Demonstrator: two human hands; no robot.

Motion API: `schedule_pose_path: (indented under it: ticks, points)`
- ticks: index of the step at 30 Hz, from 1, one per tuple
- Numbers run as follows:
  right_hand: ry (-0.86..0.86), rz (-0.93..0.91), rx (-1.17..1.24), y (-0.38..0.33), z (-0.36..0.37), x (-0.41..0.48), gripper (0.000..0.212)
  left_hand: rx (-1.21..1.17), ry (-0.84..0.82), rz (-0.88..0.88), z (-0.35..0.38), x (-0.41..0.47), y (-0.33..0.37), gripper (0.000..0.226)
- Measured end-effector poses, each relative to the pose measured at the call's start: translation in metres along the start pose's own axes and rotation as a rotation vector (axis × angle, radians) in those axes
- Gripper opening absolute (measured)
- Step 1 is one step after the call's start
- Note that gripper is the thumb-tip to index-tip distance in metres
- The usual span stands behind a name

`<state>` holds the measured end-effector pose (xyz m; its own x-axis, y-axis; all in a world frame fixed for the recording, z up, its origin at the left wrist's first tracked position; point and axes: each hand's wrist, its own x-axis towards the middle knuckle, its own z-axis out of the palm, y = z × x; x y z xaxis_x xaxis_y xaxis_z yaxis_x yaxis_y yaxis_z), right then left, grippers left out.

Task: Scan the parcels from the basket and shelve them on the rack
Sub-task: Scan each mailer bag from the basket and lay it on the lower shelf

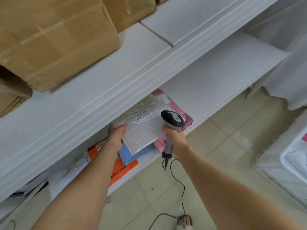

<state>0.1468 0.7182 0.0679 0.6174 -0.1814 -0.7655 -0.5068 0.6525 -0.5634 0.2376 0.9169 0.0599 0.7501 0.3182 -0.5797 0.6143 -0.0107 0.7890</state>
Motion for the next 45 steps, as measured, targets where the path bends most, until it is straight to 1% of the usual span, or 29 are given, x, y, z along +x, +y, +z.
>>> schedule_pose_path:
  ticks: [1,3,5,7,8,9,12,15,19,21,22,25,27,30,32,34,37,39,41,45]
  points:
    - [0.006,-0.01,0.008,0.008,0.003,0.004,0.024,0.037,0.022,-0.019,-0.004,0.009,-0.007,0.043]
    - [0.017,-0.007,0.015,0.023,0.005,0.01,0.011,0.118,0.093,-0.003,-0.008,0.021,-0.024,0.051]
    - [0.021,-0.001,0.001,0.034,0.002,0.015,0.016,0.24,0.158,0.045,-0.009,0.03,-0.038,0.064]
    - [0.026,-0.005,-0.061,0.041,-0.003,0.019,0.018,0.41,0.167,0.075,-0.009,0.037,-0.049,0.077]
    - [0.035,-0.003,-0.082,0.043,-0.006,0.02,0.017,0.498,0.158,0.075,-0.008,0.039,-0.054,0.079]
    - [0.05,-0.002,-0.087,0.045,-0.009,0.023,0.017,0.573,0.15,0.074,-0.008,0.04,-0.057,0.077]
    - [0.08,-0.027,-0.058,0.046,-0.019,0.03,0.013,0.698,0.113,0.07,0.0,0.041,-0.063,0.061]
    - [0.091,-0.03,-0.019,0.045,-0.029,0.032,0.012,0.796,0.084,0.002,0.01,0.04,-0.065,0.058]
    - [0.073,-0.001,0.012,0.04,-0.041,0.026,0.012,0.894,0.12,-0.054,0.021,0.029,-0.058,0.052]
    - [0.048,0.007,0.046,0.033,-0.046,0.018,0.018,0.956,0.146,-0.028,0.031,0.019,-0.051,0.05]
    - [0.041,-0.001,0.058,0.029,-0.05,0.014,0.017,0.968,0.14,-0.002,0.039,0.014,-0.047,0.051]
    - [0.03,-0.033,0.093,0.012,-0.064,0.0,0.011,0.963,0.034,0.104,0.073,-0.011,-0.034,0.053]
    - [0.022,-0.056,0.111,-0.002,-0.08,-0.011,0.009,0.995,-0.027,0.187,0.102,-0.032,-0.026,0.05]
    - [0.035,-0.073,0.17,-0.023,-0.113,-0.029,0.011,1.01,-0.115,0.32,0.15,-0.076,-0.018,0.045]
    - [0.069,-0.087,0.201,-0.038,-0.144,-0.043,0.014,0.991,-0.178,0.425,0.183,-0.111,-0.017,0.038]
    - [0.104,-0.11,0.212,-0.053,-0.178,-0.059,0.013,1.008,-0.243,0.519,0.215,-0.149,-0.018,0.037]
    - [0.174,-0.157,0.265,-0.073,-0.232,-0.085,0.013,1.069,-0.321,0.587,0.26,-0.203,-0.025,0.043]
    - [0.21,-0.17,0.342,-0.088,-0.278,-0.104,0.014,1.087,-0.378,0.612,0.298,-0.244,-0.035,0.043]
    - [0.232,-0.172,0.424,-0.102,-0.327,-0.123,0.015,1.101,-0.428,0.625,0.336,-0.289,-0.047,0.044]
    - [0.26,-0.203,0.582,-0.124,-0.421,-0.152,0.013,1.157,-0.502,0.711,0.409,-0.369,-0.079,0.042]
